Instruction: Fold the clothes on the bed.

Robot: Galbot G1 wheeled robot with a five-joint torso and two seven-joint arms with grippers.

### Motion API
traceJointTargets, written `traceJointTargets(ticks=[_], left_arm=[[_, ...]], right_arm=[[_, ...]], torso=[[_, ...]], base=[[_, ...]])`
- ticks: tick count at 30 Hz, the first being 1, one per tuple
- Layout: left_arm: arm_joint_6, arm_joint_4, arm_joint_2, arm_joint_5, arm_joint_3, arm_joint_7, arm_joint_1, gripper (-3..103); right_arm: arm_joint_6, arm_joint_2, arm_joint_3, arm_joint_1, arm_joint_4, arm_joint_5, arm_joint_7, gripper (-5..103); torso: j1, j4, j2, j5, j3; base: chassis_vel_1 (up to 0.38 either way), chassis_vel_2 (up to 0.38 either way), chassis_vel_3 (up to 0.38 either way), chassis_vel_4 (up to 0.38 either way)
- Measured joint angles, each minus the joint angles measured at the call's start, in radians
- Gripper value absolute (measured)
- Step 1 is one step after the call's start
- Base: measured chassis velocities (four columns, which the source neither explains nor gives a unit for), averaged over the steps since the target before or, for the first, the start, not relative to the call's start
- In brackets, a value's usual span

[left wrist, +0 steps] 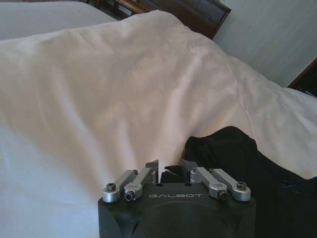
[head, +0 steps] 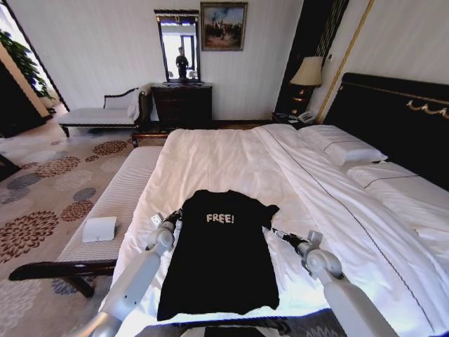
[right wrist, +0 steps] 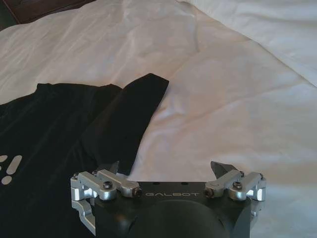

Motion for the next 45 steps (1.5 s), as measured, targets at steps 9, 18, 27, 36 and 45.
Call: traceJointTargets(ticks=[9, 18, 27, 36, 45], left_arm=[[0.003, 0.021, -0.017, -0.023, 0.003, -0.005, -0.019, 3], [-0.005, -0.007, -0.012, -0.026, -0.009, -0.016, 0.003, 0], [-0.033, -0.03, 0.025, -0.032, -0.061, -0.016, -0.005, 0], [-0.037, -0.022, 0.063, -0.06, -0.089, -0.015, -0.05, 0], [-0.039, -0.042, 0.078, -0.057, -0.1, -0.011, 0.015, 0]], right_arm=[[-0.002, -0.009, 0.005, 0.002, 0.012, 0.01, 0.003, 100], [-0.002, -0.002, 0.006, -0.004, 0.018, 0.007, 0.004, 100], [-0.002, 0.002, 0.006, -0.01, 0.02, 0.004, 0.003, 100], [-0.002, 0.012, 0.007, -0.014, 0.029, 0.003, 0.002, 100], [-0.002, 0.011, 0.009, -0.015, 0.031, 0.003, 0.002, 100]], torso=[[0.0, -0.0001, 0.0, 0.0, 0.0], [0.0, -0.0001, 0.0, -0.0001, 0.0], [0.0, -0.0001, 0.0, -0.0001, 0.0], [0.0, -0.0002, 0.0, -0.0002, 0.0], [0.0, 0.0, 0.0, 0.0, 0.0]], base=[[0.0, 0.0, 0.0, 0.0], [0.0, 0.0, 0.0, 0.0], [0.0, 0.0, 0.0, 0.0], [0.0, 0.0, 0.0, 0.0], [0.0, 0.0, 0.0, 0.0]])
